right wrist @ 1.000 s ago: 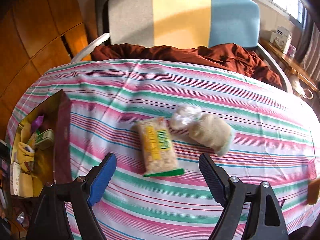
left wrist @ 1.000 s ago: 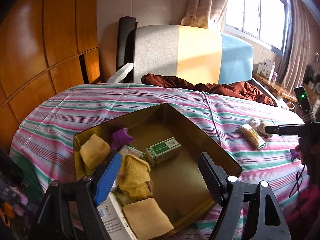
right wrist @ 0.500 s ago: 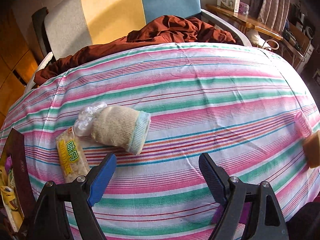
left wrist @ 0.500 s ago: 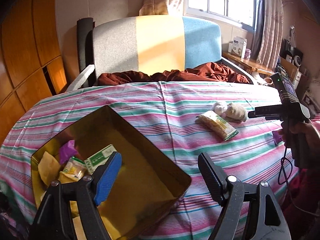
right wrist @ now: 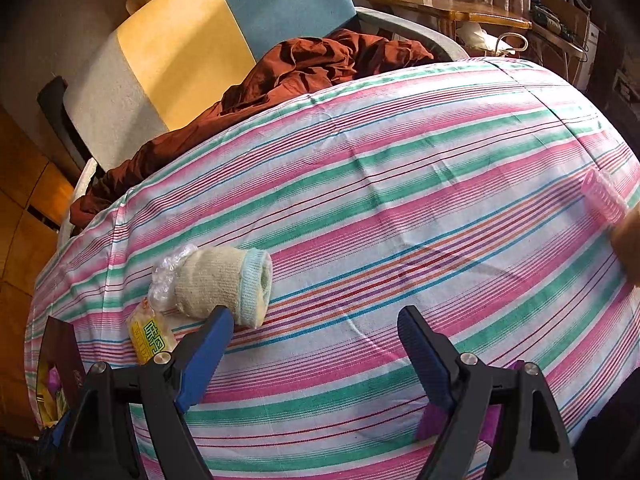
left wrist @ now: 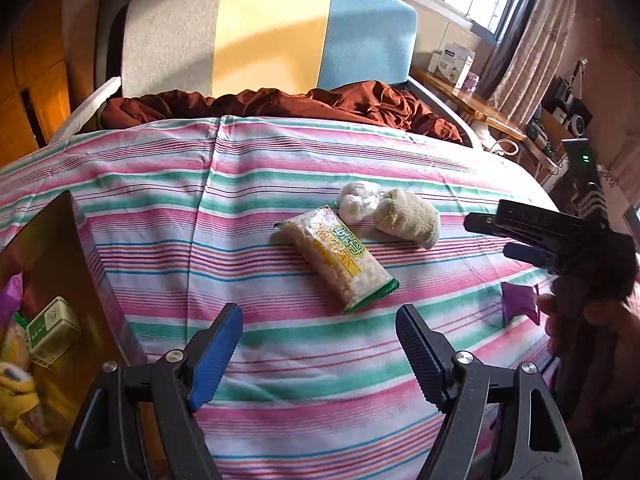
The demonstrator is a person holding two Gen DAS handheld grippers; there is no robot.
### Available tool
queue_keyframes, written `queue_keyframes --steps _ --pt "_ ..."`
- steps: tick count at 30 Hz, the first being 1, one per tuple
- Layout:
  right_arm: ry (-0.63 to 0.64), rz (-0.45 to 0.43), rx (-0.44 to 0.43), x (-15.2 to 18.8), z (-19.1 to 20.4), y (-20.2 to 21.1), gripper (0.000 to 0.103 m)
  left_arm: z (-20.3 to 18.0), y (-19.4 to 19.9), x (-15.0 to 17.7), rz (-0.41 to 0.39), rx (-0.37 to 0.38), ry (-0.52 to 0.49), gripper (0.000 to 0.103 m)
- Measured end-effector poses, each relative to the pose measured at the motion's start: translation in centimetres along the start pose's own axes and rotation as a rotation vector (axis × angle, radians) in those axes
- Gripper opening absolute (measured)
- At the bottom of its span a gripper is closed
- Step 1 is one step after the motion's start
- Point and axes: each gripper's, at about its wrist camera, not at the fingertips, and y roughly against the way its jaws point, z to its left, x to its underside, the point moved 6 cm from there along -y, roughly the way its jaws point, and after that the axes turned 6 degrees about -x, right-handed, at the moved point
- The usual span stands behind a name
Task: Organize objects
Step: 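Move both tools back toward the WEIDAN packet and white sock on the bed, then grasp the WEIDAN packet with the left tool while the right tool grasps the clear plastic bag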
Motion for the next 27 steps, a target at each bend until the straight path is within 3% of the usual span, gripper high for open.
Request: queue_keyframes --steps 8,15,16,17,18,20,27 --pt "-0.01 0.014 -0.018 0.0 0.1 -0.3 0.086 -1.8 -5.5 -2.5 0.039 -0.032 0.058 0.079" --pt "-0.01 0.027 -0.029 0.2 0.1 -0.7 0.086 -2.6 -10.8 -3.9 0.101 -0.083 0.026 0.079" --pt "-0.01 0.031 -0.029 0.2 0.1 -0.8 0.086 -2.7 -10.9 -4.0 0.072 -0.1 0.002 0.077" --pt "-0.01 0.032 -0.028 0.2 0.1 -0.8 0.086 -2.7 -10.8 -3.9 0.045 -0.121 -0.022 0.065" --pt "-0.008 0.033 -0.027 0.2 0.1 -0.8 0.086 -2.4 -10.7 -3.6 0.022 -0.128 -0.031 0.063" --pt "-0.003 0.037 -0.024 0.2 0.1 -1.0 0.086 -1.8 -10.1 -2.8 -0.024 -0.12 -0.037 0.049" --pt "0.021 0.058 -0.003 0.6 0.3 -1.5 0.086 -1.2 -6.3 2.4 -0.094 -0.083 -0.073 0.048"
